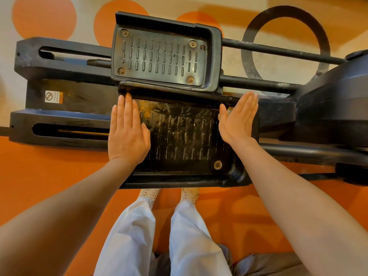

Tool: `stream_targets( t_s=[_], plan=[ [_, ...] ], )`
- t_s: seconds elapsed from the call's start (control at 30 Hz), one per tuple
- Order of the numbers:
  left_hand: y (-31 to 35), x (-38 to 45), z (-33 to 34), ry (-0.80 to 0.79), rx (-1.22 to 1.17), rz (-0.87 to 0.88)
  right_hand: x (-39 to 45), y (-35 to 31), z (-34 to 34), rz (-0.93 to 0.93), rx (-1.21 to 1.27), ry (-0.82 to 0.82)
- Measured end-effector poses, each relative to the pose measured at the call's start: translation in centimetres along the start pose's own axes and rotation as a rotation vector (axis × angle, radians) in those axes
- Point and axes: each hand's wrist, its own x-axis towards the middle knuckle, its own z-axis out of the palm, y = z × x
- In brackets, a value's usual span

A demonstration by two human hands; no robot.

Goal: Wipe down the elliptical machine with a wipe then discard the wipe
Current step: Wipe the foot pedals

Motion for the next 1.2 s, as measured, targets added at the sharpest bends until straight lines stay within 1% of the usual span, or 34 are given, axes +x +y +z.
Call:
stream_targets(
  t_s=[0.13, 0.37, 0.57, 0.73, 0.83, 1.0, 1.1, 1.2],
  plan=[
    [0.1, 0.0, 0.0, 0.0, 0.0, 0.003, -0.2, 1.1, -0.6, -0.069, -0.001, -0.015],
    [0.0, 0.0, 0.0, -0.004, -0.01, -0.004, -2.2, 3.3, -0.7, -0.057, 0.001, 0.009],
    [0.0, 0.0, 0.1, 0.006, -0.01, 0.002, 0.0, 2.4, -1.2, 0.025, 0.013, -0.029],
    [0.1, -0.1, -0.1, 0.006, -0.013, 0.0, -3.6, 3.8, -0.2, 0.028, -0.091, 0.035],
    [0.1, -0.1, -0.1, 0.005, -0.01, -0.002, -6.4, 4.6, 0.9, 0.075, -0.134, 0.022],
    [0.0, 0.0, -0.1, 0.001, -0.009, 0.0, -4.6, 4.2, 0.6, 0.107, -0.128, 0.035],
    [0.0, -0.1, 0.0, 0.007, -0.006, 0.005, -3.1, 4.1, -0.1, 0.082, -0.098, 0.029],
    [0.0, -0.1, -0.1, 0.005, -0.012, 0.008, -4.5, 4.5, -0.2, 0.036, -0.101, 0.024]
  ],
)
